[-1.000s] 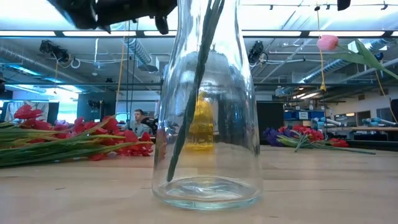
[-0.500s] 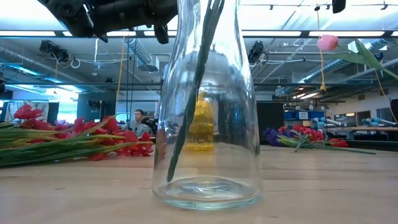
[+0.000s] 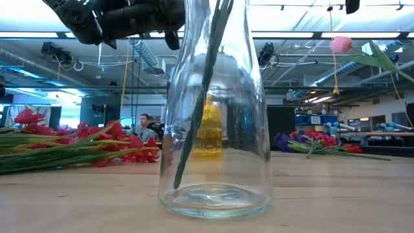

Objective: Sort flowers into vase by color
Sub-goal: Put the left purple flower into the yellow vase

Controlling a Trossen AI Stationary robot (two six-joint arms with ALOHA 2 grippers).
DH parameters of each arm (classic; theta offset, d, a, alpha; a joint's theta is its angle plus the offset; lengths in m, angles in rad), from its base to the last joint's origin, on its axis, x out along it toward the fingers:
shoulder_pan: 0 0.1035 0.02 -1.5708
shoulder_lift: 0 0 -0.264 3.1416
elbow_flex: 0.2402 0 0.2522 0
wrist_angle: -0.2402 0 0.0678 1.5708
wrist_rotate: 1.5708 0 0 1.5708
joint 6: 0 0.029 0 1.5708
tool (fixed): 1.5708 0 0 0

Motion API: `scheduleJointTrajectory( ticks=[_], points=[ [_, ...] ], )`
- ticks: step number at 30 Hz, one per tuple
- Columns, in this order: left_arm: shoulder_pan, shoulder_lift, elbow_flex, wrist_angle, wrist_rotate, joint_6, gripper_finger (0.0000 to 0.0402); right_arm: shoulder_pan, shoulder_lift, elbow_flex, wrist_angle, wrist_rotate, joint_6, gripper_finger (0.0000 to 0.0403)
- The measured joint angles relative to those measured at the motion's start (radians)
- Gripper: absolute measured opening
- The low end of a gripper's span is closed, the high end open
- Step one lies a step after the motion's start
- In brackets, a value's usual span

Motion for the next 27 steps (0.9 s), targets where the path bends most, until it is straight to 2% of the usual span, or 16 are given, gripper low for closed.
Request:
scheduleJointTrajectory(
  ticks=[10, 27],
  points=[
    [-0.002, 0.028, 0.000, -0.008, -0.011, -0.006, 0.0015, 0.000, 0.000, 0.000, 0.000, 0.000, 0.000, 0.0171],
    [-0.028, 0.150, 0.000, 0.036, -0.011, -0.016, 0.0018, 0.000, 0.000, 0.000, 0.000, 0.000, -0.016, 0.0171]
  ],
)
